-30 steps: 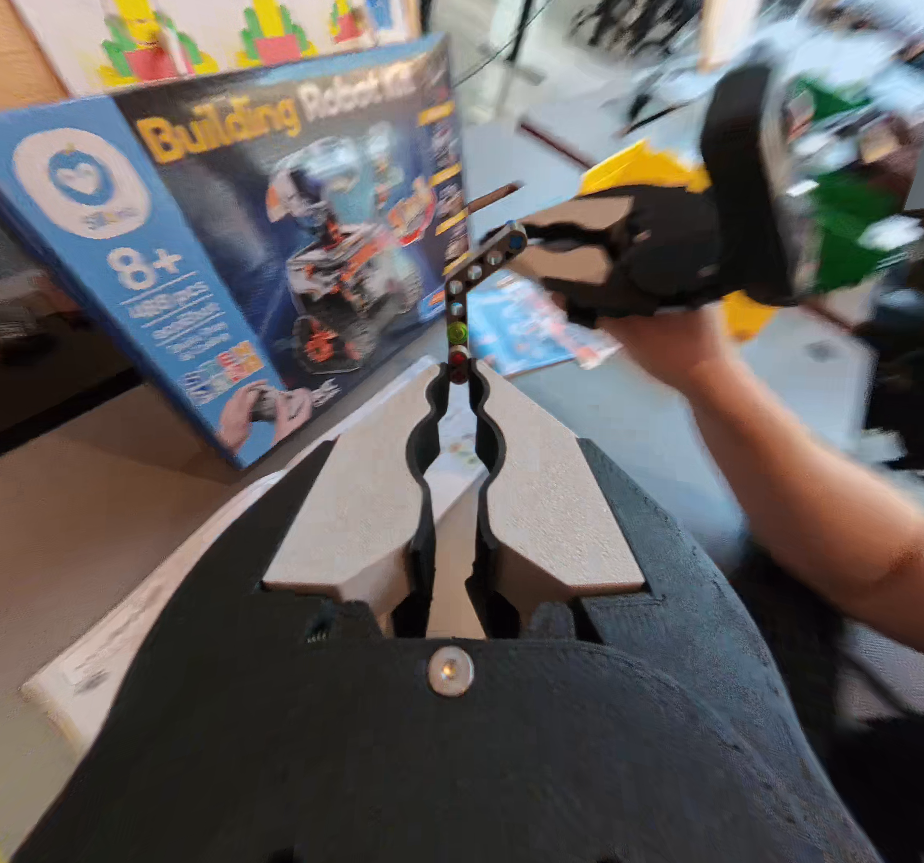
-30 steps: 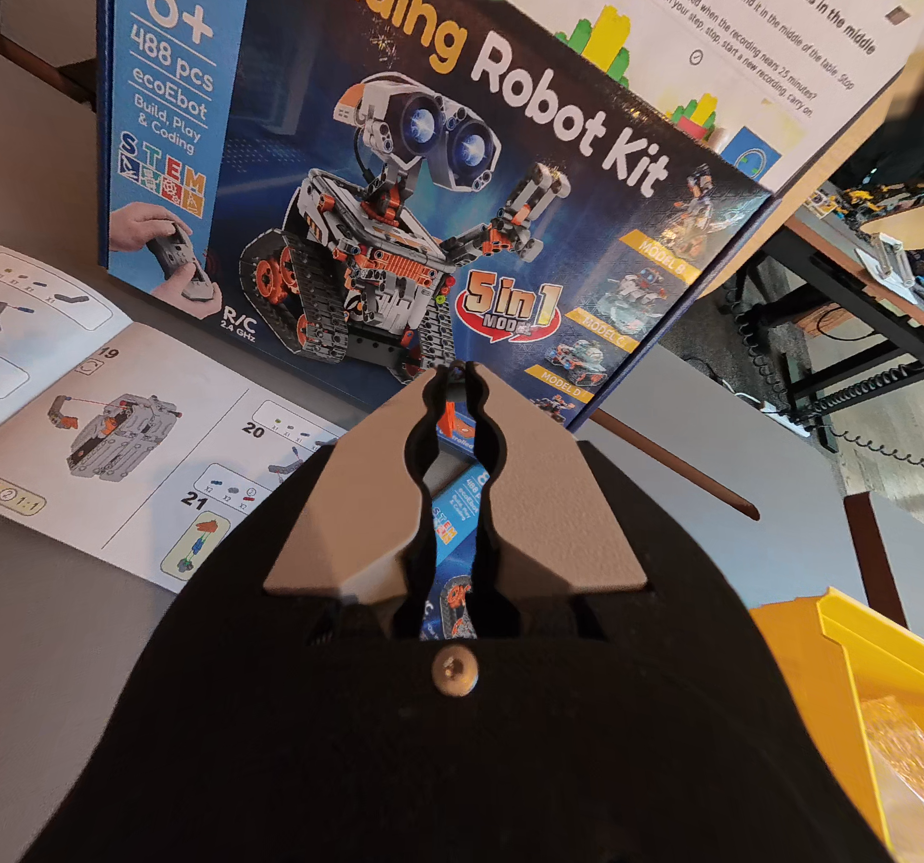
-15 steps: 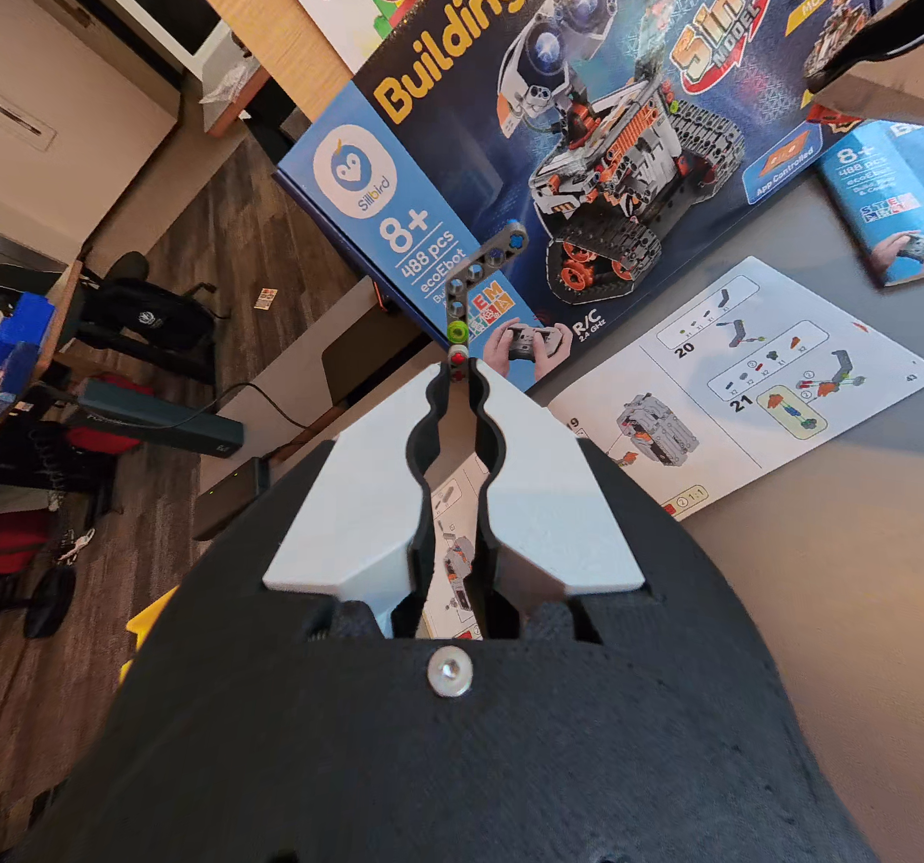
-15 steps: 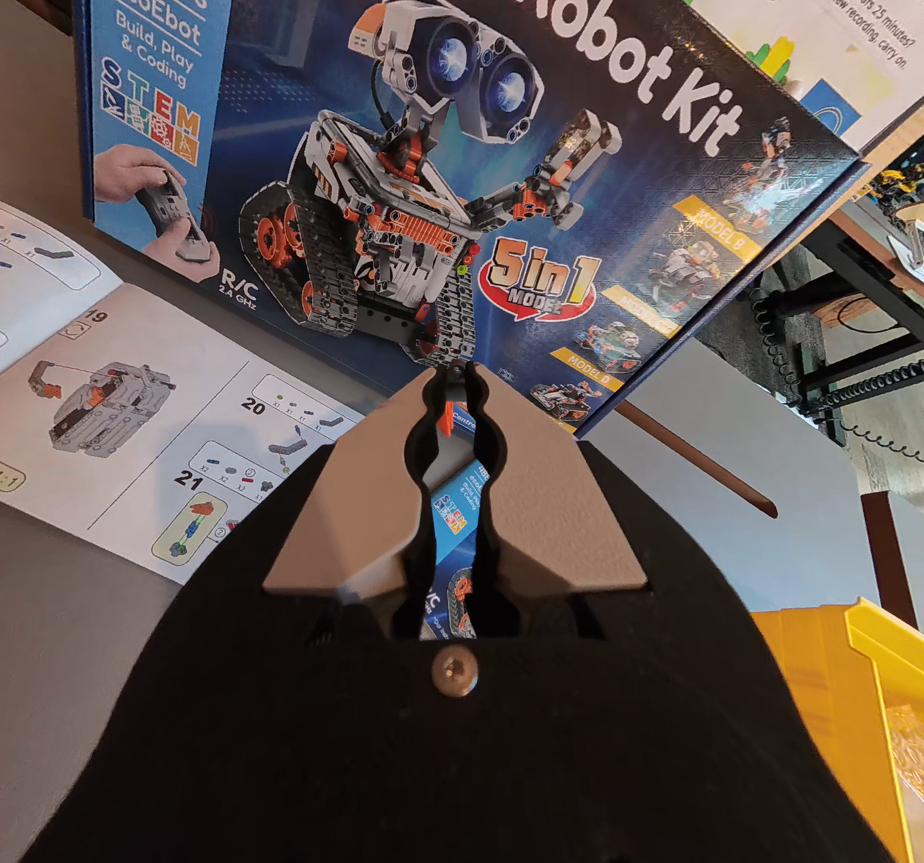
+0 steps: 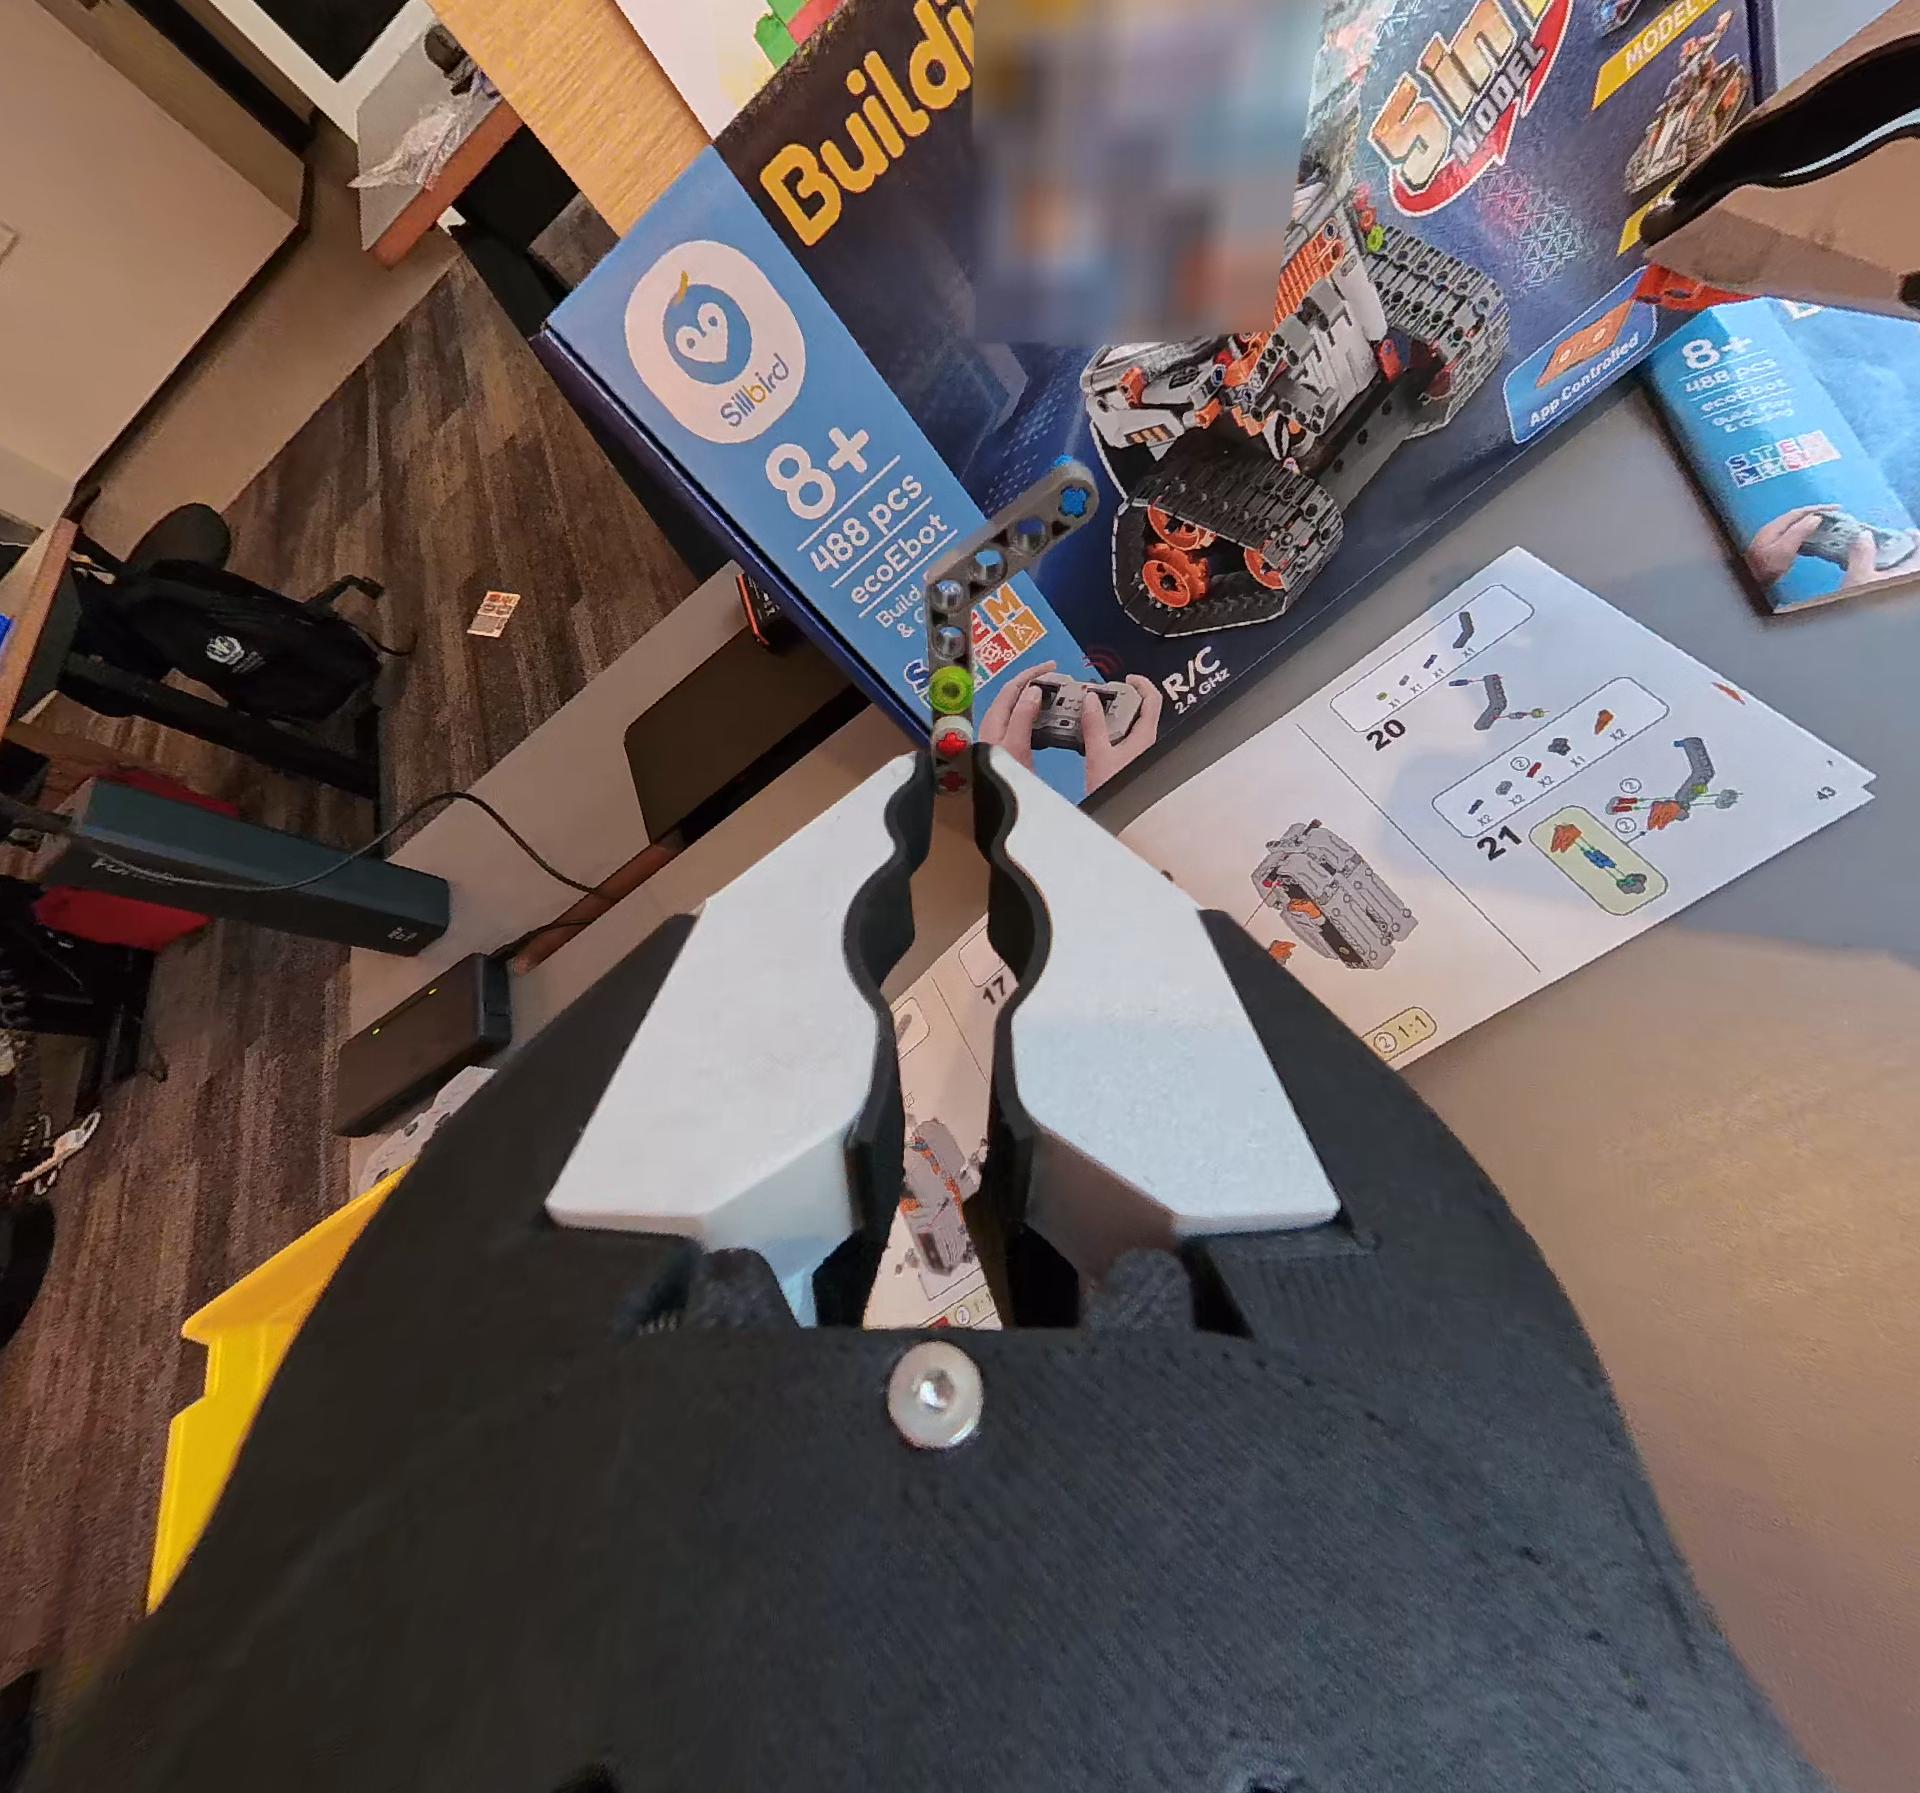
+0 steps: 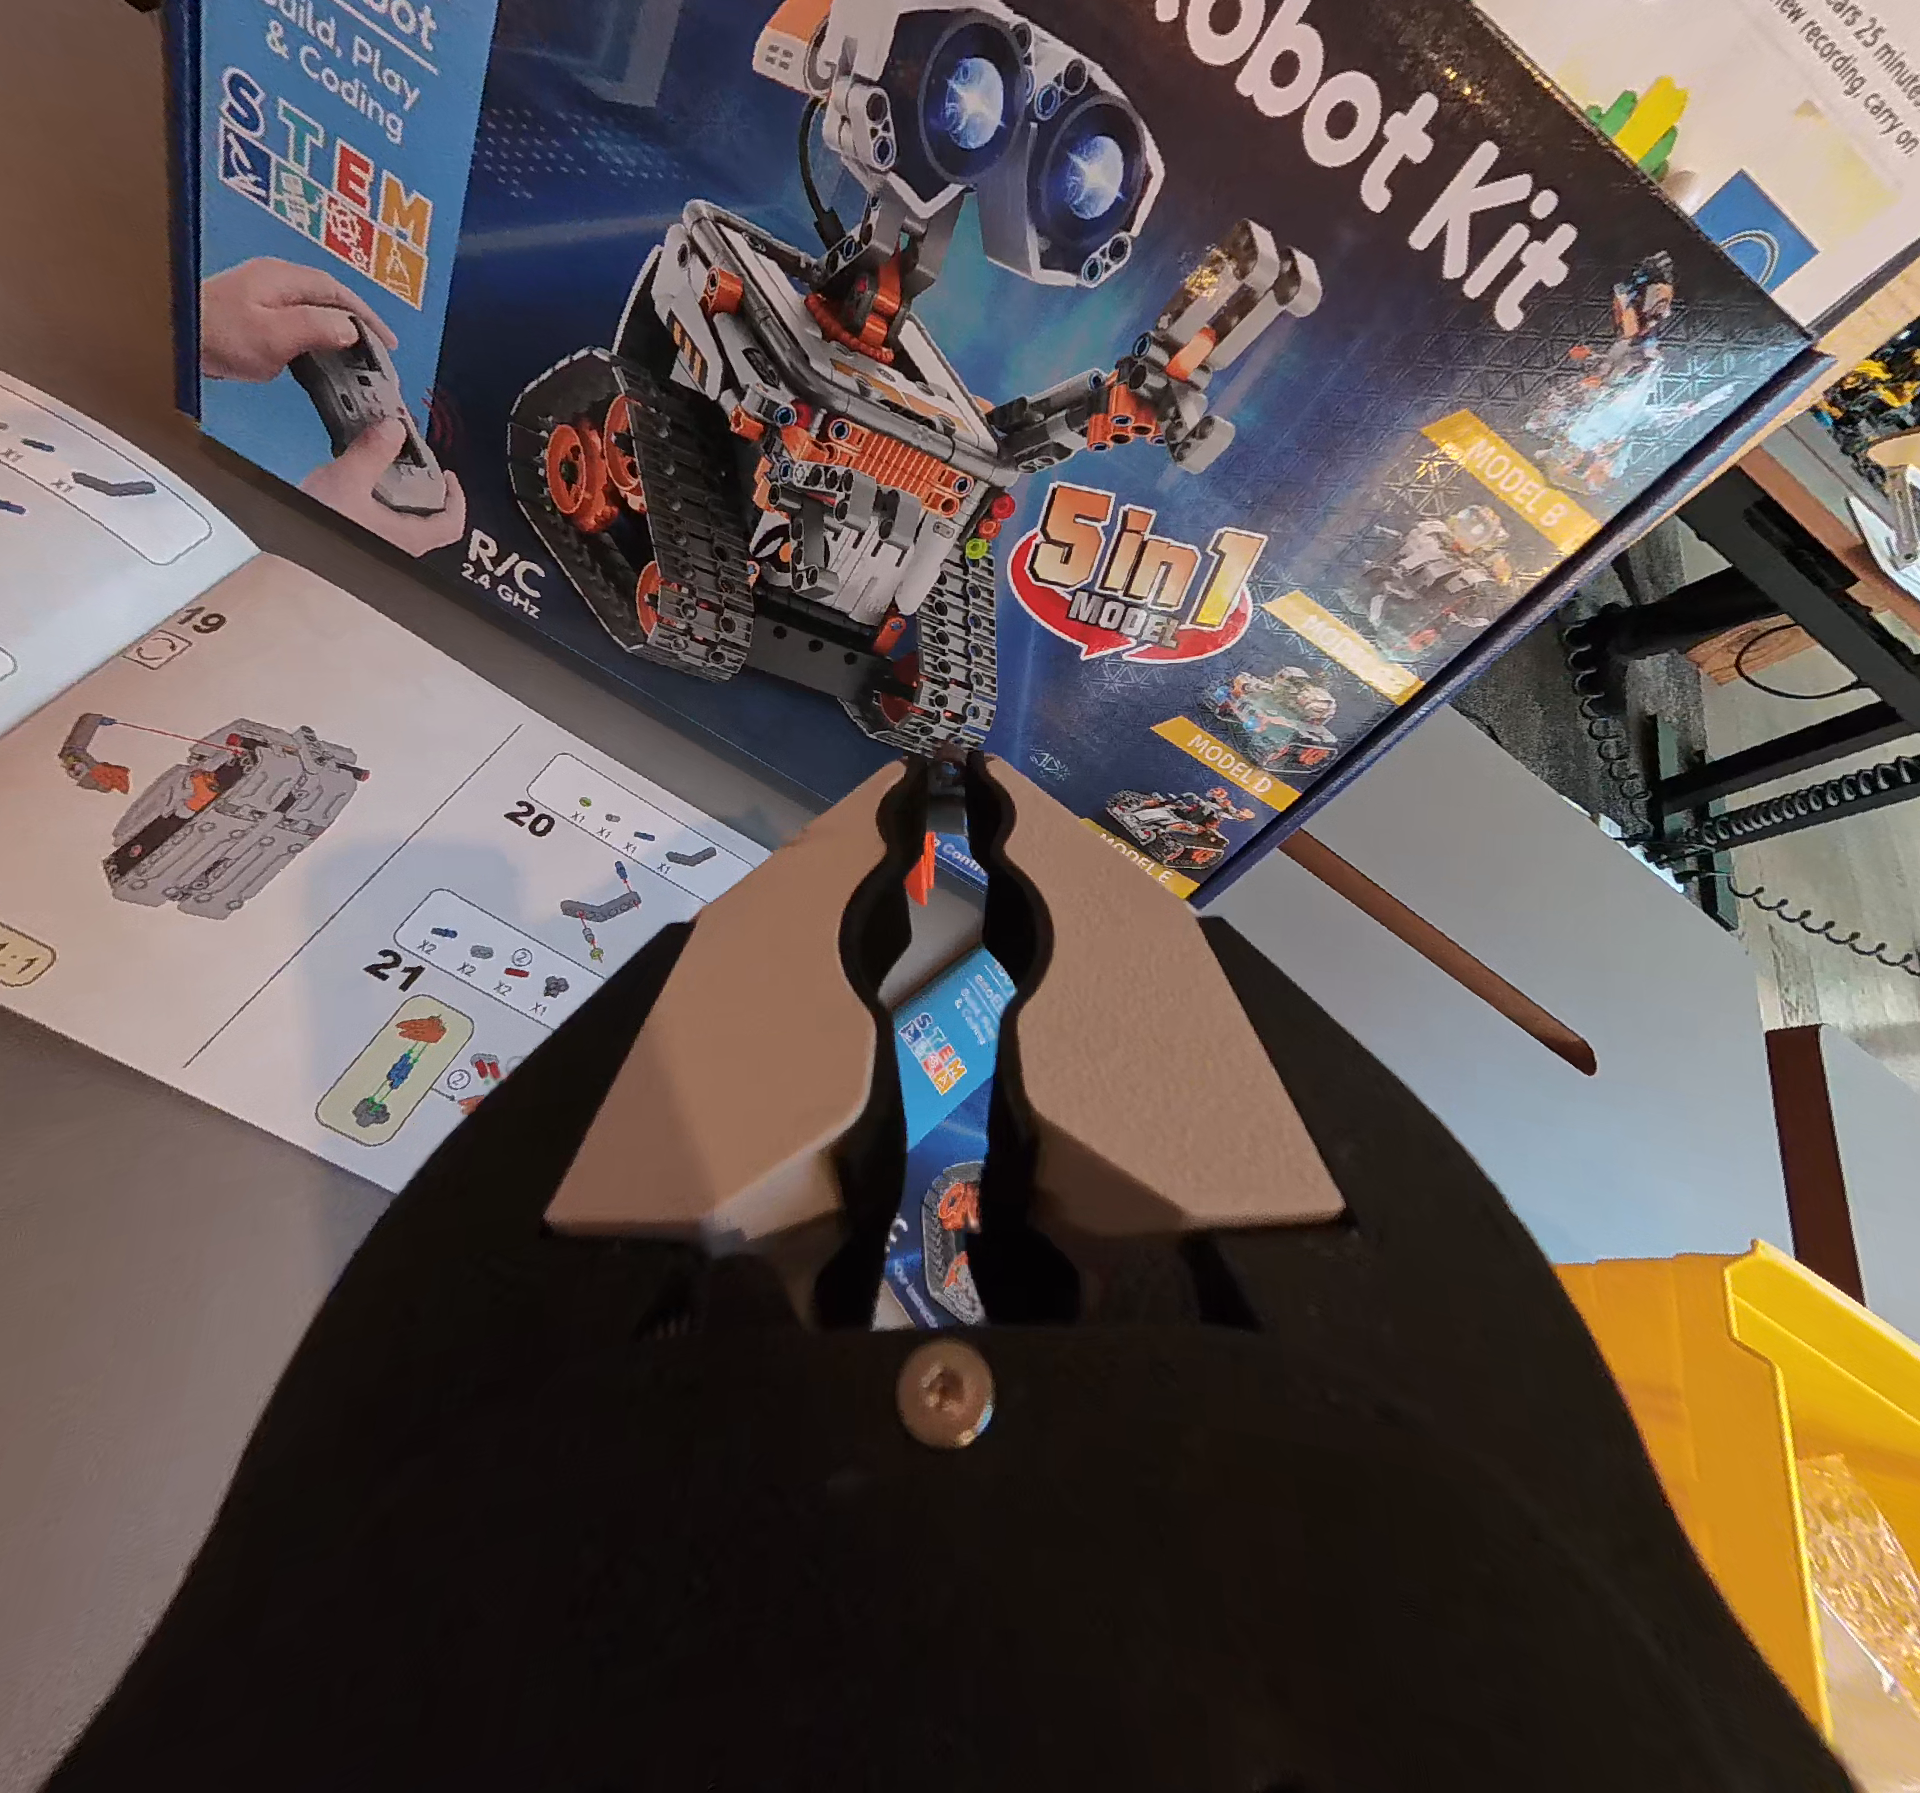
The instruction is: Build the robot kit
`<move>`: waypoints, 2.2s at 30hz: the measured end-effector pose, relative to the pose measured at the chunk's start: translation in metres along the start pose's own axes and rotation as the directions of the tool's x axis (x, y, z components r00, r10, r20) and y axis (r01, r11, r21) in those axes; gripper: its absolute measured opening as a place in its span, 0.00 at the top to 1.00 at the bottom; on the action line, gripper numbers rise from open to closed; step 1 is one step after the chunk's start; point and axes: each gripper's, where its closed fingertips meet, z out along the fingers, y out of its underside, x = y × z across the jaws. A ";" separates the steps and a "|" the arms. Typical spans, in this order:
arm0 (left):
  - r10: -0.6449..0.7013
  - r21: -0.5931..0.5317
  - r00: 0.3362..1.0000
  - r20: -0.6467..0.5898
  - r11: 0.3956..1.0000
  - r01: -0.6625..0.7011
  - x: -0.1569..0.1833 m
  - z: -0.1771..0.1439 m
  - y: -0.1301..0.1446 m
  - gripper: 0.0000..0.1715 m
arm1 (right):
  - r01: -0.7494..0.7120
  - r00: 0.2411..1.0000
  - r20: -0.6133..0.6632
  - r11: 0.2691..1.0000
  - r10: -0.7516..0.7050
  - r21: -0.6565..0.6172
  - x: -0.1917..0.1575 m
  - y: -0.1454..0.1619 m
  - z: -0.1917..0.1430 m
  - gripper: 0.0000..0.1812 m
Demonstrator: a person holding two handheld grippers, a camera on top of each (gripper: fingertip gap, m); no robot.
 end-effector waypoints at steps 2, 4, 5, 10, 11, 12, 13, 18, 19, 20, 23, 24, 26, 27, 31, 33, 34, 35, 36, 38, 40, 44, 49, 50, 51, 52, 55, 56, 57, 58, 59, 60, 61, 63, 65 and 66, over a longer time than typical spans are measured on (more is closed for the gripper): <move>0.002 0.002 1.000 0.015 1.000 -0.002 -0.002 -0.001 0.000 0.97 | 0.015 1.000 -0.011 1.000 -0.015 -0.004 0.000 0.000 0.000 0.96; 0.001 0.006 1.000 0.023 1.000 -0.001 -0.003 -0.002 -0.001 0.97 | 0.012 1.000 -0.005 1.000 -0.012 0.003 -0.001 -0.002 -0.001 0.96; -0.004 0.009 1.000 0.025 1.000 0.004 -0.003 -0.002 -0.002 0.97 | 0.016 1.000 -0.006 1.000 -0.016 0.004 -0.002 -0.002 -0.001 0.96; -0.017 0.026 0.998 0.058 1.000 0.015 -0.011 -0.007 -0.005 0.97 | 0.012 1.000 -0.004 1.000 -0.012 -0.003 -0.001 0.000 0.000 0.96; -0.022 0.031 0.998 0.061 0.999 0.020 -0.013 -0.008 -0.005 0.97 | 0.013 1.000 -0.004 1.000 -0.013 -0.006 -0.001 0.000 0.001 0.96; -0.025 0.034 0.998 0.065 0.999 0.023 -0.014 -0.009 -0.005 0.97 | 0.014 1.000 -0.004 1.000 -0.014 -0.008 -0.001 0.001 0.001 0.96; -0.027 0.035 0.997 0.068 0.999 0.025 -0.016 -0.009 -0.006 0.97 | 0.013 1.000 -0.003 1.000 -0.013 -0.009 -0.002 0.001 0.001 0.96; -0.033 0.031 0.997 0.076 0.999 0.030 -0.019 -0.010 -0.004 0.97 | 0.014 1.000 0.000 1.000 -0.014 -0.007 -0.003 0.000 0.001 0.96; -0.034 0.030 0.997 0.076 0.999 0.031 -0.020 -0.010 -0.004 0.97 | 0.015 1.000 -0.001 1.000 -0.015 -0.007 -0.003 0.000 0.001 0.96; -0.035 0.029 0.996 0.076 0.999 0.033 -0.020 -0.010 -0.003 0.97 | 0.014 1.000 0.000 1.000 -0.014 -0.006 -0.003 0.000 0.001 0.97; -0.039 0.023 0.996 0.074 0.999 0.038 -0.020 -0.009 -0.002 0.97 | 0.015 1.000 0.002 1.000 -0.015 -0.008 -0.003 0.001 0.002 0.96; -0.039 0.019 0.997 0.073 0.999 0.038 -0.020 -0.008 -0.001 0.97 | 0.016 1.000 0.002 1.000 -0.016 -0.009 -0.004 0.001 0.002 0.96; -0.040 0.016 0.997 0.071 0.999 0.039 -0.020 -0.008 -0.001 0.97 | 0.016 1.000 0.002 1.000 -0.016 -0.007 -0.004 0.000 0.001 0.96; -0.040 0.014 0.997 0.070 0.999 0.039 -0.020 -0.008 0.000 0.97 | 0.015 1.000 0.002 1.000 -0.015 -0.007 -0.004 0.000 0.001 0.96; -0.041 0.008 0.997 0.069 0.999 0.040 -0.020 -0.007 0.001 0.97 | 0.013 1.000 0.003 1.000 -0.013 -0.006 -0.003 0.000 0.001 0.96; -0.042 0.007 0.997 0.070 0.999 0.041 -0.020 -0.007 0.001 0.97 | 0.012 1.000 0.003 1.000 -0.012 -0.003 -0.003 -0.001 0.000 0.96; -0.042 0.006 0.997 0.071 0.999 0.041 -0.020 -0.007 0.001 0.97 | 0.011 1.000 0.002 1.000 -0.011 -0.003 -0.003 -0.001 0.000 0.97; -0.042 0.005 0.997 0.072 0.999 0.041 -0.020 -0.007 0.002 0.97 | 0.011 1.000 0.001 1.000 -0.011 -0.002 -0.003 -0.001 0.000 0.97; -0.043 0.005 0.996 0.073 0.999 0.042 -0.021 -0.007 0.002 0.97 | 0.010 1.000 0.002 1.000 -0.010 -0.002 -0.003 -0.002 -0.001 0.97; -0.044 0.003 0.996 0.073 0.999 0.044 -0.021 -0.007 0.002 0.97 | 0.010 1.000 0.003 1.000 -0.010 -0.002 -0.003 -0.002 -0.001 0.97; -0.045 0.001 0.996 0.072 0.999 0.045 -0.021 -0.006 0.003 0.97 | 0.010 1.000 0.002 1.000 -0.010 0.000 -0.003 -0.003 -0.001 0.97; -0.045 -0.005 0.996 0.071 0.999 0.045 -0.021 -0.005 0.004 0.97 | 0.006 1.000 0.003 1.000 -0.006 0.005 -0.003 -0.004 -0.002 0.96; -0.045 -0.010 0.997 0.061 0.999 0.046 -0.019 -0.004 0.005 0.97 | -0.012 1.000 -0.001 1.000 0.012 -0.015 0.000 0.002 0.001 0.96; -0.052 -0.007 0.997 0.053 0.999 0.053 -0.019 -0.005 0.005 0.97 | -0.013 1.000 -0.010 1.000 0.013 -0.013 0.001 0.002 0.000 0.96; -0.066 -0.002 0.997 0.038 0.998 0.066 -0.019 -0.005 0.004 0.97 | -0.013 1.000 -0.021 1.000 0.013 -0.009 0.003 0.000 -0.002 0.97; -0.089 0.009 0.996 0.007 0.996 0.089 -0.018 -0.006 0.003 0.97 | -0.011 0.999 -0.036 1.000 0.011 -0.004 0.006 -0.002 -0.005 0.96; -0.233 0.054 0.956 -0.176 0.968 0.246 -0.009 -0.012 -0.005 0.97 | 0.016 0.995 -0.098 0.999 -0.012 0.036 0.015 -0.018 -0.023 0.96; -0.284 0.057 0.934 -0.216 0.952 0.302 -0.011 -0.013 -0.007 0.97 | 0.019 0.995 -0.104 0.998 -0.013 0.056 0.015 -0.024 -0.029 0.96; -0.321 0.061 0.915 -0.245 0.937 0.345 -0.013 -0.015 -0.008 0.97 | 0.021 0.994 -0.105 0.997 -0.013 0.071 0.015 -0.029 -0.034 0.96; -0.344 0.067 0.898 -0.274 0.925 0.374 -0.014 -0.016 -0.009 0.97 | 0.026 0.994 -0.111 0.996 -0.017 0.079 0.015 -0.032 -0.038 0.96; -0.360 0.068 0.885 -0.297 0.916 0.395 -0.015 -0.018 -0.010 0.97 | 0.034 0.993 -0.118 0.996 -0.024 0.084 0.015 -0.035 -0.040 0.96; -0.372 0.069 0.874 -0.312 0.909 0.411 -0.016 -0.020 -0.011 0.97 | 0.040 0.992 -0.121 0.995 -0.030 0.088 0.014 -0.037 -0.042 0.96; -0.377 0.075 0.866 -0.330 0.904 0.422 -0.015 -0.022 -0.013 0.97 | 0.043 0.992 -0.120 0.995 -0.032 0.091 0.013 -0.038 -0.043 0.97; -0.386 0.084 0.832 -0.398 0.888 0.452 -0.009 -0.027 -0.019 0.97 | 0.048 0.993 -0.113 0.995 -0.038 0.085 0.012 -0.037 -0.042 0.96; -0.418 0.064 0.741 -0.526 0.849 0.525 0.003 -0.035 -0.029 0.97 | 0.052 0.992 -0.115 0.995 -0.043 0.081 0.012 -0.036 -0.041 0.96; -0.439 0.037 0.666 -0.603 0.819 0.573 0.010 -0.040 -0.034 0.97 | 0.052 0.992 -0.116 0.995 -0.042 0.081 0.012 -0.036 -0.041 0.96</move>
